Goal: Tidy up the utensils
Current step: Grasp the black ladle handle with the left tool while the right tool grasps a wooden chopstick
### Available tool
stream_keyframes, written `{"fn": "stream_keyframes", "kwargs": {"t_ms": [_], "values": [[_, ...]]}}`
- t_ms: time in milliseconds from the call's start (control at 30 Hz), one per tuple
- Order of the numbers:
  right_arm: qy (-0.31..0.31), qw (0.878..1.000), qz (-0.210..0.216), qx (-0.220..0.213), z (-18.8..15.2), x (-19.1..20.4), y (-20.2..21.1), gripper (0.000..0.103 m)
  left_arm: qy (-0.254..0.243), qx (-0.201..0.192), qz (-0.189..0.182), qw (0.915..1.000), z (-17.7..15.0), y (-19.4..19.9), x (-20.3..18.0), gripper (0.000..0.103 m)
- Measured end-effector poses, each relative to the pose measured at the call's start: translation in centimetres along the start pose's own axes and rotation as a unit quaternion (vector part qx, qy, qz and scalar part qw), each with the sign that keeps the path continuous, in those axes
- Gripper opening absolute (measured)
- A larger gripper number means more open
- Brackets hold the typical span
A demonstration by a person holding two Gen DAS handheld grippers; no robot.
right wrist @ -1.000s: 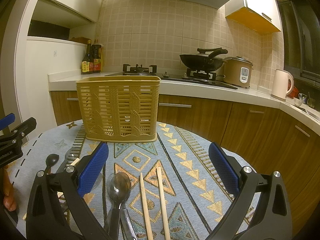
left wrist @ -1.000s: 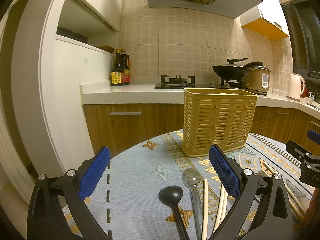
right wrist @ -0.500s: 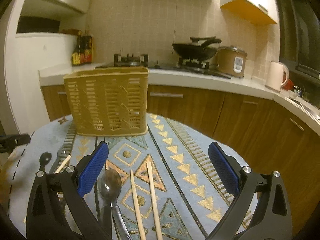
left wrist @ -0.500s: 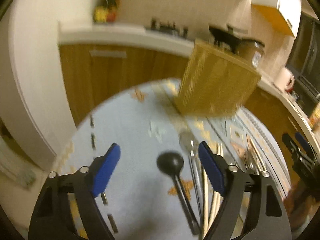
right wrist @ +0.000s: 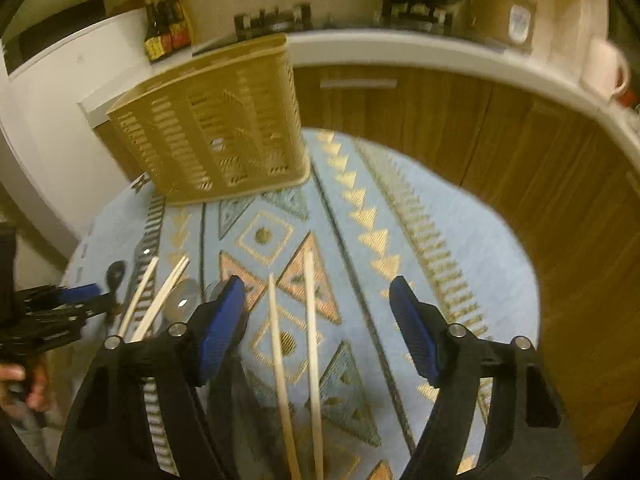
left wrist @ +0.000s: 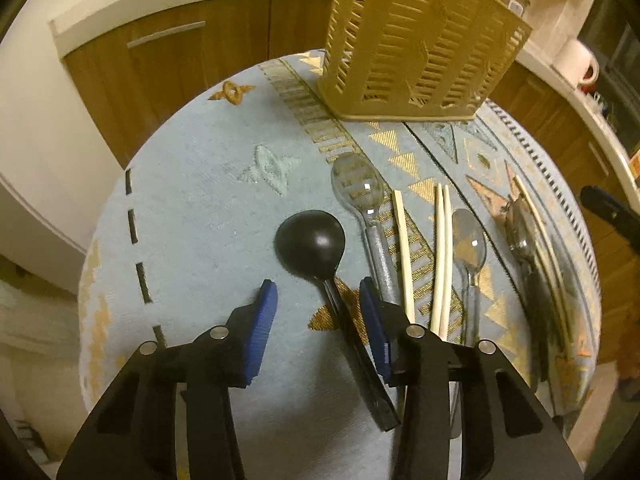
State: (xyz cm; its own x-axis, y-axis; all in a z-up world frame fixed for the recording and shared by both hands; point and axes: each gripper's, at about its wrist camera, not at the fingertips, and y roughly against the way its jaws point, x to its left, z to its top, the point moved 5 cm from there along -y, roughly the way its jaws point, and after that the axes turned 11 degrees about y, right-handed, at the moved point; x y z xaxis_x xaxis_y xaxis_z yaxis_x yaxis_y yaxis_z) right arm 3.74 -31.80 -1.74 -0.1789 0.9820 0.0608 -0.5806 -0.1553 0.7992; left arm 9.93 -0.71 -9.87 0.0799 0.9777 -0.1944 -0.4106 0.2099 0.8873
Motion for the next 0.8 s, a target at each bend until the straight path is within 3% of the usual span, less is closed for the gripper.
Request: {"fn": "stream_keyframes", "kwargs": {"t_ms": [267,333,433,600,800], "values": [[0.014,0.993,0.075,0.087,-0.6,1.4,-2.2,0.043,-0.037,-0.007,0.055,0.9978,0.4,0.0,-0.3,0.019],[0.021,0.993,0.056,0.098,-0.8,1.5,-2.5,0.042,-0.043,-0.008,0.058,0.9973,0.2,0.1,-0.4,0.01],[0.023,0.993,0.031,0.11,-1.0,0.6,-3.0,0.041,-0.041,-0.01,0.056,0.9975,0.3,0.1,-0.3,0.007],[0.02,0.985,0.049,0.162,-2.1,-0.2,-4.5,0.033,-0.023,0.001,0.028,0.9993,0.6,0.0,0.3,0.005],[0.055,0.978,0.028,0.201,-2.3,0.5,-5.8,0.022,-0.027,0.019,0.012,0.9994,0.7,0.1,0.5,0.005]]}}
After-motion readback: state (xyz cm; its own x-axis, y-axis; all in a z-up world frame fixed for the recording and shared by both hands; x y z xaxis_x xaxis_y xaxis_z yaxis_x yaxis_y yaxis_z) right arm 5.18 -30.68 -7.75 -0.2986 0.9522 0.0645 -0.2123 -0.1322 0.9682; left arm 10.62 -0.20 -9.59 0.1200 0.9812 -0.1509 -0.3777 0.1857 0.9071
